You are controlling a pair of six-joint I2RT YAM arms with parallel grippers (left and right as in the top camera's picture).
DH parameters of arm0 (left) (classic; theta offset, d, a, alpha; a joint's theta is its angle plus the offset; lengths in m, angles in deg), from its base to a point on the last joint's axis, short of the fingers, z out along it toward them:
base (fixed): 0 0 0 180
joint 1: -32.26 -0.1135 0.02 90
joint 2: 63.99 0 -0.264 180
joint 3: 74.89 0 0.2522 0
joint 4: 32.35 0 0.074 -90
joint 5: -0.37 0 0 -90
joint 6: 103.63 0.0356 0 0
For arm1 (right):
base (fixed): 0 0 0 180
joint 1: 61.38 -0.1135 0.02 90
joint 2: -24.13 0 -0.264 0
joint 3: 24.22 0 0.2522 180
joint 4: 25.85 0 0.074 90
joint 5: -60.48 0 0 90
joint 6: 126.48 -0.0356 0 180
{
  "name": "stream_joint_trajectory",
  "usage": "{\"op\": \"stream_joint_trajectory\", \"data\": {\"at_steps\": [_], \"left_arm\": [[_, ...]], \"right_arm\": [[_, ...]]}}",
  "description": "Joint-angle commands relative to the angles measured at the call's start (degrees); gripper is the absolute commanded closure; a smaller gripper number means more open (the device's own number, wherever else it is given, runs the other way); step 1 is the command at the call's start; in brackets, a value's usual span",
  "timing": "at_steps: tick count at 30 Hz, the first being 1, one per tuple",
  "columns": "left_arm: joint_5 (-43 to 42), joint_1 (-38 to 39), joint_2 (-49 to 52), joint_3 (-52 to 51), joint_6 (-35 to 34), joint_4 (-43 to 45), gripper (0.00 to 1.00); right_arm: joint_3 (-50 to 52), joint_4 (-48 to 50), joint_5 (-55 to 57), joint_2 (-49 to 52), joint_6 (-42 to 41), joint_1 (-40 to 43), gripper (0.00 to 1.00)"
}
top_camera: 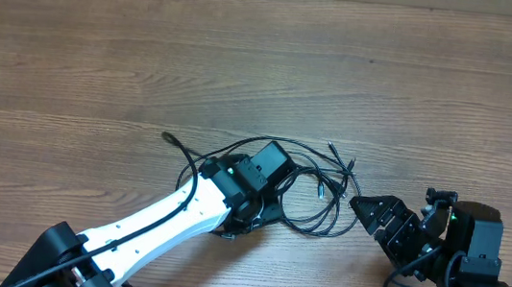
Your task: Untangle cables
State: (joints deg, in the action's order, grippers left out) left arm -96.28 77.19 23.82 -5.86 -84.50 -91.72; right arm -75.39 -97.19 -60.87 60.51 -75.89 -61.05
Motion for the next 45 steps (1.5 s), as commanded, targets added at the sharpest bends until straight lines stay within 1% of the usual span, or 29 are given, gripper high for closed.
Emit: {"op": "stream_joint_trajectory", "data": {"at_steps": [1,2,4,10,13,17,23,28,29,31,33,34,36,38,39,42,45], "left_arm": [[5.9,0.1,0.0,-2.3,-13.0,1.0,0.51],[6.0,0.1,0.0,-3.0,-13.4,2.0,0.51],[5.8,0.1,0.0,-4.4,-13.4,4.7,0.57],[5.8,0.1,0.1,-8.1,-13.4,13.3,0.61],[5.8,0.1,0.1,-9.1,-13.4,14.6,0.68],[6.3,0.1,0.1,-9.7,-13.4,14.7,0.64],[6.2,0.5,1.4,-11.3,-13.4,18.4,0.64],[4.5,0.9,5.9,-11.3,-13.4,22.5,0.74],[3.5,0.9,7.1,-11.3,-13.4,22.9,0.8],[0.9,0.9,9.0,-11.3,-13.4,23.1,0.96],[-2.5,0.9,10.4,-11.3,-13.1,23.1,0.96],[-3.8,0.8,10.5,-11.3,-12.5,23.1,0.96],[-3.9,0.3,10.3,-11.0,-10.5,23.2,0.96],[-4.0,-1.6,9.1,-10.1,-5.9,23.1,0.96],[-4.6,-2.9,8.0,-9.4,-2.4,23.1,0.96],[-6.1,-7.7,3.1,-7.4,5.9,22.9,0.96],[-7.0,-12.9,-2.9,-4.9,11.2,21.9,0.96]], "right_arm": [[-0.9,0.2,0.9,-0.2,-0.2,0.0,0.0],[-0.9,0.2,0.9,-0.2,-0.2,0.0,0.0],[-0.9,0.2,0.9,-0.2,-0.2,0.0,0.0],[-0.9,0.2,0.9,-0.2,-0.2,0.0,0.0],[-0.9,0.2,0.9,-0.2,-0.2,0.0,0.0],[-0.9,0.2,0.9,-0.2,-0.2,0.0,0.0],[-0.9,0.2,0.9,-0.2,-0.2,0.0,0.0],[-0.9,0.2,0.9,-0.2,-0.2,0.0,0.0],[-0.9,0.2,0.9,-0.2,-0.2,0.0,0.0],[-0.9,0.2,0.9,-0.2,-0.2,0.0,0.0],[-0.9,0.2,0.9,-0.2,-0.2,0.0,0.0],[-0.9,0.2,0.9,-0.2,-0.2,0.0,0.0],[-0.9,0.1,0.9,-0.2,-0.2,0.0,0.0],[-0.9,0.1,0.9,-0.2,-0.2,0.0,0.0],[-0.9,0.1,0.9,-0.2,-0.2,0.0,0.0],[-0.9,0.0,0.9,-0.2,-0.2,0.0,0.0],[-0.9,-0.7,0.7,-0.2,-0.2,0.0,0.0]]}}
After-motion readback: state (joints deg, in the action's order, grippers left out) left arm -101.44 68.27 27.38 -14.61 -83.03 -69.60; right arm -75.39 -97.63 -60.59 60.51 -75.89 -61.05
